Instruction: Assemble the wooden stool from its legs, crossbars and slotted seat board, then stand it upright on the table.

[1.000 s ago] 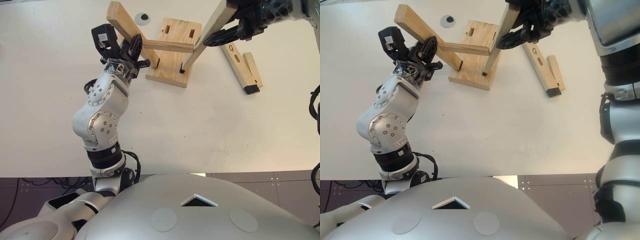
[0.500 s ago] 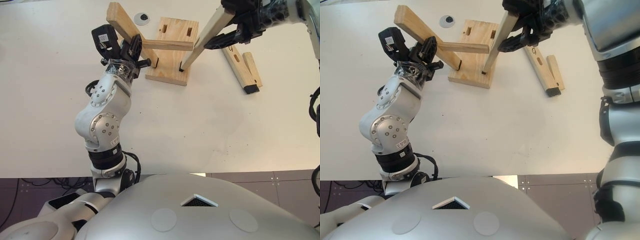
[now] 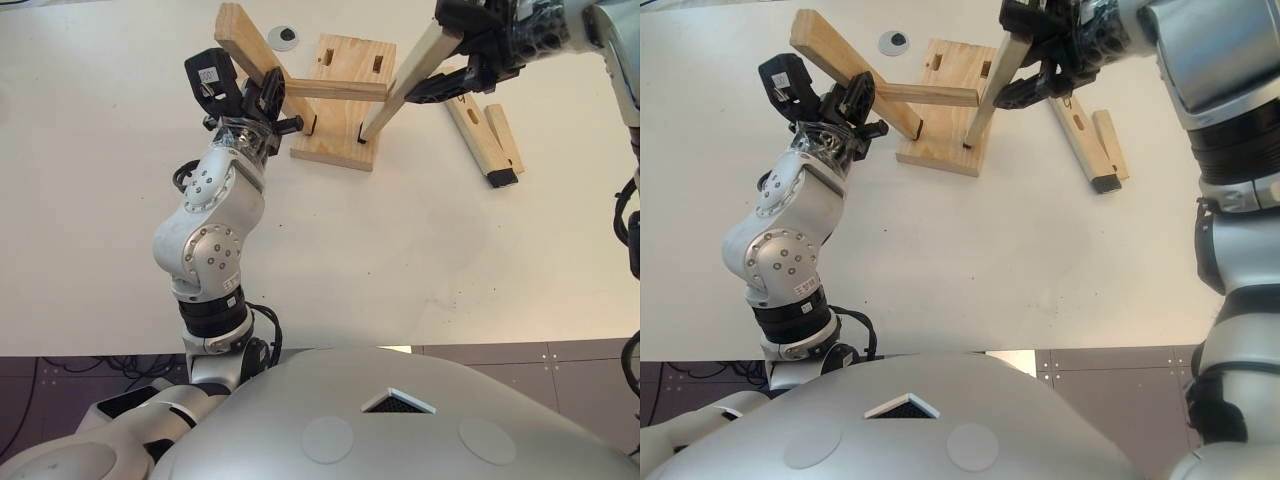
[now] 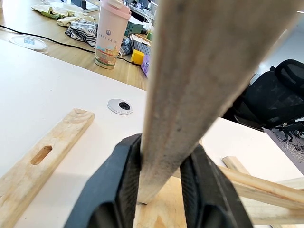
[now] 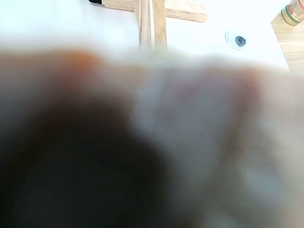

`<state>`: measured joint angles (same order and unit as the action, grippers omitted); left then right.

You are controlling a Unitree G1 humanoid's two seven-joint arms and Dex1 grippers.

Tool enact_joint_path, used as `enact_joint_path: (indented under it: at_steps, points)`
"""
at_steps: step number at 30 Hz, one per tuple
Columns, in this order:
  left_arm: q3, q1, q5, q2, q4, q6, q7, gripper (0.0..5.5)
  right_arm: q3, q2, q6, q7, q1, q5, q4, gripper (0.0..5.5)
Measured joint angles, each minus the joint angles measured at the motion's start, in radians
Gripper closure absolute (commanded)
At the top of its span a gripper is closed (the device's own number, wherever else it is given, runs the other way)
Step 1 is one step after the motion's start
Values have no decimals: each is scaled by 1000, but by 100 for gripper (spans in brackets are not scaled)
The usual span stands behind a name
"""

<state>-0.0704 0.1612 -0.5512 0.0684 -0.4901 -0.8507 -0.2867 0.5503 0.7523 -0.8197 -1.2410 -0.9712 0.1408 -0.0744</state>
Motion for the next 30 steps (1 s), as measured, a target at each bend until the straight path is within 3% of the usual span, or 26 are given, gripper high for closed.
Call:
enact_joint_path:
  at_steps: [16, 24, 28, 30]
  points:
    - [8, -1, 1, -1, 10, 29, -8, 444, 40, 3, -2, -35, -28, -24, -4, 348]
    - [10, -3, 4, 0, 20, 49, -21, 443, 79, -7, -54, -115, -46, -29, -5, 490]
    - [11, -3, 11, 0, 21, 55, -32, 443, 77, -44, -79, -99, -54, -28, -21, 546]
    - [8, -2, 17, 0, 23, 62, -39, 443, 67, -75, -98, -86, -62, -28, -53, 550]
